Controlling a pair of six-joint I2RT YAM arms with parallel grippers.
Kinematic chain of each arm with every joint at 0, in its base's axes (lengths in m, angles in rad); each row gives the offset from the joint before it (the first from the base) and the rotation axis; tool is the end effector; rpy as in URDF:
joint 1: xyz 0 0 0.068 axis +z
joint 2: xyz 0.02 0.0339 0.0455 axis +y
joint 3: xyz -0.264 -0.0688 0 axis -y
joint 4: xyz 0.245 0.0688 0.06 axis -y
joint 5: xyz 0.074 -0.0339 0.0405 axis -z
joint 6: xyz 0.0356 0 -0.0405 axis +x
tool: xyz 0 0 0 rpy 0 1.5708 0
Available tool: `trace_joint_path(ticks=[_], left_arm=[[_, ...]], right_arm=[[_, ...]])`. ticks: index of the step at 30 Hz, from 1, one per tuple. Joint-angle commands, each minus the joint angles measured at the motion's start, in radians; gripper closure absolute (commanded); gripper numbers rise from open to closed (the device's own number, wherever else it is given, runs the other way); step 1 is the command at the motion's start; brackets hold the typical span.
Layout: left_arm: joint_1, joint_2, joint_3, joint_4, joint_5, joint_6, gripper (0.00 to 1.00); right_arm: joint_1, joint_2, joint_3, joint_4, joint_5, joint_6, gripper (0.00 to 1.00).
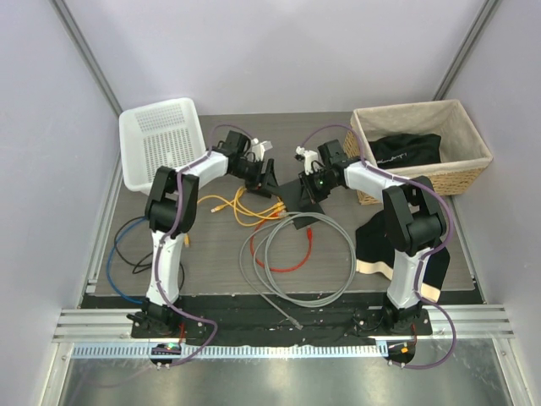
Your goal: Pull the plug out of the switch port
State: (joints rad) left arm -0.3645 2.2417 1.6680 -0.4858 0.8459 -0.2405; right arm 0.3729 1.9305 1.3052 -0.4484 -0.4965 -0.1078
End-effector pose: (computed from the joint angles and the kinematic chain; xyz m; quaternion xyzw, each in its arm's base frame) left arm 0.4298 -0.1925 0.1526 0.1583 0.8741 -0.4478 0.1018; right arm 0.3635 0.1604 0.1733 -0.2824 0.8982 0.2676 0.2049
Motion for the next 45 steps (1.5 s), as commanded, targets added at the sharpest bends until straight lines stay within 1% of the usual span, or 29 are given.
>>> trace_joint_path(ticks=[1, 10, 17, 22, 27, 28, 29, 32, 34, 39, 42, 43, 45], left_arm=[[-0.001, 0.022, 0.032, 0.038, 0.074, -0.029, 0.36], [-0.002, 0.070, 0.013, 0.056, 0.096, -0.066, 0.44], [-0.013, 0.085, -0.024, 0.044, 0.119, -0.042, 0.47], [-0.021, 0.101, -0.025, 0.049, 0.166, -0.036, 0.49], [-0.022, 0.114, -0.018, 0.047, 0.153, -0.048, 0.50], [-0.024, 0.121, -0.013, 0.047, 0.162, -0.048, 0.51], [-0.024, 0.128, -0.008, 0.049, 0.166, -0.051, 0.56], [-0.022, 0.145, 0.004, 0.056, 0.174, -0.056, 0.62], [-0.022, 0.156, 0.012, 0.061, 0.176, -0.056, 0.64], [-0.025, 0.162, 0.016, 0.073, 0.153, -0.072, 0.64], [-0.030, 0.159, 0.018, 0.073, 0.114, -0.086, 0.64], [-0.033, 0.157, 0.018, 0.072, 0.090, -0.089, 0.65], [-0.043, 0.159, 0.022, 0.073, 0.084, -0.094, 0.67]], right_arm=[[0.001, 0.024, -0.032, -0.079, 0.073, -0.041, 0.92], [-0.002, 0.082, 0.002, -0.093, 0.067, -0.055, 0.91], [-0.003, 0.107, 0.026, -0.095, 0.067, -0.063, 0.91], [-0.005, 0.127, 0.022, -0.099, 0.042, -0.036, 0.91], [-0.005, 0.148, 0.025, -0.104, 0.033, -0.027, 0.91], [-0.005, 0.151, 0.028, -0.105, 0.035, -0.027, 0.91], [-0.005, 0.153, 0.029, -0.107, 0.033, -0.027, 0.91], [-0.005, 0.154, 0.032, -0.108, 0.033, -0.026, 0.91], [-0.005, 0.153, 0.032, -0.107, 0.033, -0.026, 0.91], [-0.005, 0.159, 0.032, -0.108, 0.032, -0.023, 0.92], [-0.005, 0.163, 0.037, -0.107, 0.030, -0.018, 0.91], [-0.005, 0.165, 0.037, -0.107, 0.029, -0.018, 0.91], [-0.005, 0.170, 0.040, -0.107, 0.029, -0.016, 0.91]])
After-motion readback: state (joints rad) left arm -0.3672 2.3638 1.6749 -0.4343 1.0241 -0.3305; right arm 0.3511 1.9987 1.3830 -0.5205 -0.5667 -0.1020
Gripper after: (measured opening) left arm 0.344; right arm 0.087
